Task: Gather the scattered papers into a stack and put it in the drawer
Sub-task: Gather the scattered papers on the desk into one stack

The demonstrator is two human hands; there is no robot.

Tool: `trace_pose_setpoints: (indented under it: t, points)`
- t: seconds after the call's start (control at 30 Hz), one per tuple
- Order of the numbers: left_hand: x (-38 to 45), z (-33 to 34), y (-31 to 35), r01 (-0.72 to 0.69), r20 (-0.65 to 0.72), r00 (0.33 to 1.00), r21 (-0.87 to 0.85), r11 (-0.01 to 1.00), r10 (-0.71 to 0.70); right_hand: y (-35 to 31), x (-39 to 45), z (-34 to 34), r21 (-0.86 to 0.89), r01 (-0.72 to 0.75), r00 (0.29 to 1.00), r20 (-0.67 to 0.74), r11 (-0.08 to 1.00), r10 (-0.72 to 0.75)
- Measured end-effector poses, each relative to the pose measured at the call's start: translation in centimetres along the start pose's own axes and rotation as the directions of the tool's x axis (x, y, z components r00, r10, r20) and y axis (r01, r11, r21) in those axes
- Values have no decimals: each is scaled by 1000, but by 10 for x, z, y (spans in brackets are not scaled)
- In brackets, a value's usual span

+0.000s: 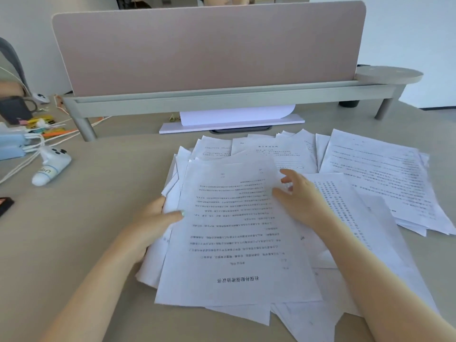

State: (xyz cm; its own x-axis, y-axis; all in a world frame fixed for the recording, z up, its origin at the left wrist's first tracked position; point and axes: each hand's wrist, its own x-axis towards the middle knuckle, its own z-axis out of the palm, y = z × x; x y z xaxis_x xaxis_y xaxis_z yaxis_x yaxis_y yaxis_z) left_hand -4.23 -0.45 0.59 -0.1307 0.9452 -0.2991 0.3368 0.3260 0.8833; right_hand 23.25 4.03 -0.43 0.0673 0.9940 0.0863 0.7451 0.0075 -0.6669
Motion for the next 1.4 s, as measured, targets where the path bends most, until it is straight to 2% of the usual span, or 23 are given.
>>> trace_pose_setpoints:
  t: [0.07, 0.13, 0.2, 0.3, 0.43, 0.5, 0.63, 0.67, 0.77, 0.83, 0.87, 0.97, 1.03, 1.23, 1.4]
  points:
    - [2, -8, -1, -11, -23, 1000, 16, 1000, 12, 11, 8, -12, -179, -27, 998, -56, 984, 17]
    - [2, -12, 0, -18, -15, 1000, -4, 1000, 18, 22, 14, -24, -327, -73, 997, -7, 942, 75]
    - [1, -15, 0, 2, 1, 1000, -30, 1000, -2, 31, 17, -34, -394, -88, 989, 73, 915, 126]
    - [2, -17, -2, 14, 15, 1000, -47, 999, -13, 41, 18, -50, -447, -65, 985, 117, 892, 130]
    - [1, -26, 0, 43, 35, 999, -32, 999, -42, 47, 20, -55, -406, -29, 989, 124, 913, 87]
    - [-1, -31, -2, 54, 56, 997, 85, 995, -59, 49, 21, -50, -370, 12, 992, 123, 929, 36]
    - [-4, -37, -5, 95, -168, 985, 329, 939, -41, 50, 24, -38, -342, 90, 994, 94, 935, -61]
    - [-6, -38, -4, 109, -181, 982, 331, 937, -50, 50, 25, -36, -351, 89, 994, 87, 932, -62]
    - [-10, -29, 0, 81, -45, 996, 272, 959, -72, 50, 29, -31, -373, 59, 998, 54, 926, -42]
    - [-7, -19, 2, 97, -30, 995, 207, 974, -93, 49, 30, -30, -385, 42, 999, 35, 922, -32]
    - [-6, -14, 5, 89, -47, 996, 197, 976, -81, 49, 30, -30, -385, 39, 999, 28, 922, -31]
    - [-5, -13, 12, 47, -180, 983, 345, 937, 17, 46, 28, -33, -358, 14, 1000, 14, 934, -10]
    - [-7, -16, 15, 68, -244, 969, 392, 918, 32, 45, 28, -37, -364, 13, 999, 42, 931, 2]
    - [-20, -9, 21, 61, -205, 978, 439, 896, 34, 36, 20, -46, -362, 114, 975, 218, 925, -35]
    - [-26, -14, 27, 21, -310, 942, 432, 901, 126, 36, 15, -47, -283, 163, 962, 258, 945, -89]
